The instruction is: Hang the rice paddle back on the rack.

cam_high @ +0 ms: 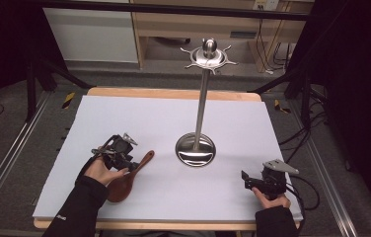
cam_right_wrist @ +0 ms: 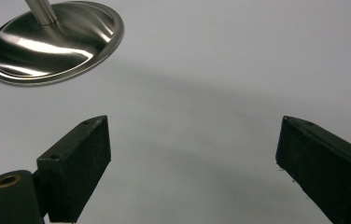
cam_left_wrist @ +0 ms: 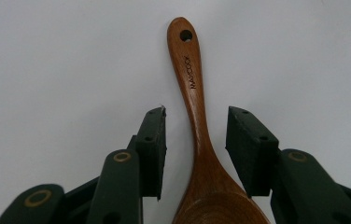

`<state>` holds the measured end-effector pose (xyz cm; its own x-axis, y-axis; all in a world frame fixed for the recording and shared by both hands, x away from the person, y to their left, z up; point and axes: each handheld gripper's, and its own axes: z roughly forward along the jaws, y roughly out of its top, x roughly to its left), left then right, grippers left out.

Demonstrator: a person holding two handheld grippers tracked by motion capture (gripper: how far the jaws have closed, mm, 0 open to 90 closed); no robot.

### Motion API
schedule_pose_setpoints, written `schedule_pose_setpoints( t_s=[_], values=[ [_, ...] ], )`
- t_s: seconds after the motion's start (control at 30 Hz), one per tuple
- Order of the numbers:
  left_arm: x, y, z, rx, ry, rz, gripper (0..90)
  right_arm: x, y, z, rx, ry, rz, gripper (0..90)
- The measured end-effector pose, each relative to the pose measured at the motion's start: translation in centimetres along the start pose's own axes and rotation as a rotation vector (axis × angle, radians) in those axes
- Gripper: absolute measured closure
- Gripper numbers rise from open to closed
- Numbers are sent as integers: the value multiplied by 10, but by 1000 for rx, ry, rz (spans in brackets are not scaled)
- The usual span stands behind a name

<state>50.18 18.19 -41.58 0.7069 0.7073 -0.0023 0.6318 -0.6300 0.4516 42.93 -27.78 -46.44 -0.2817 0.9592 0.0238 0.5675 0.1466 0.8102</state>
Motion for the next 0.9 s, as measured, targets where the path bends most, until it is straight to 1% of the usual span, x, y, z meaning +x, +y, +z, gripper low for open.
schedule_pose_setpoints(
  t_s=[0.2, 0.27, 0.33, 0.4, 0.47, 0.57, 0.7, 0.9],
  values=[
    [-1, 2, 7, 32, 8, 15, 591, 0, 0, 0, -2, 3, 1, 106],
    [-2, 3, 9, 39, 2, 15, 602, 0, 0, 0, 0, 1, 1, 105],
    [-4, 3, 11, 50, 11, 19, 611, 0, 0, 0, 2, 2, 1, 105],
    [-4, 3, 13, 62, 4, 25, 618, 0, 0, 1, 7, 1, -1, 106],
    [-4, 4, 16, 68, 6, 25, 628, 0, 0, 1, 7, 2, -6, 105],
    [-4, 4, 20, 86, 4, 33, 635, 1, 0, 1, 8, 3, 0, 106],
    [-3, 4, 23, 97, 2, 27, 646, 0, 0, 1, 8, 4, -2, 106],
    [-3, 6, 28, 113, 4, 31, 685, 0, 0, 1, 9, 5, -2, 105]
  ],
)
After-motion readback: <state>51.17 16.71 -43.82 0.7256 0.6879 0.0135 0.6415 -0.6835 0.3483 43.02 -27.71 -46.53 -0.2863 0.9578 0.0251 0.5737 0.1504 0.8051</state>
